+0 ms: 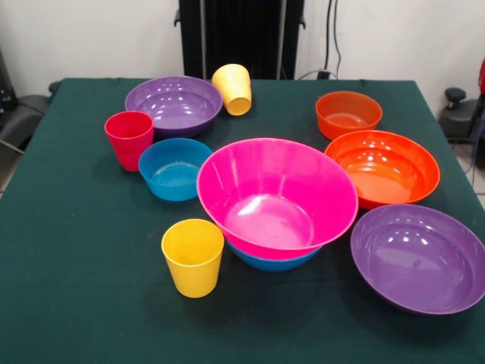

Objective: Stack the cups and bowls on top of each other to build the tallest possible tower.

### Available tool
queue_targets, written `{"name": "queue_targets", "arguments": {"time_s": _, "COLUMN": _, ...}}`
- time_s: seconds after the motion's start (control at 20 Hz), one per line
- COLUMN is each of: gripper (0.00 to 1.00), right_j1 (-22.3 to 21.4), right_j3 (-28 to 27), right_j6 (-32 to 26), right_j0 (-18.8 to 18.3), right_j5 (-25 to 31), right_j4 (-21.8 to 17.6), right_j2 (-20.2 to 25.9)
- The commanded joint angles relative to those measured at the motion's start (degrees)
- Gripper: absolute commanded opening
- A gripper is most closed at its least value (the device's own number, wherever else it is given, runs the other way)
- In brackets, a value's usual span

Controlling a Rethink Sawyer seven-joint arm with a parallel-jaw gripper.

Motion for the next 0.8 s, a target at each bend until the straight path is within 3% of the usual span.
{"name": "queue_targets", "arguments": {"time_s": 0.05, "gripper": 1.00, "right_j1": 1.42, "right_j3": 3.38, "right_j6": 5.56, "right_j0": -3.11, "right_j5": 3.66, "right_j4": -1.20, "right_j2": 3.81}}
{"name": "queue_targets", "arguments": {"time_s": 0.8, "gripper": 1.00, "right_j1": 1.33, "right_j3": 4.93, "right_j6": 3.75, "right_j0": -5.78, "right_j5": 0.05, "right_j4": -2.03, "right_j2": 6.20}}
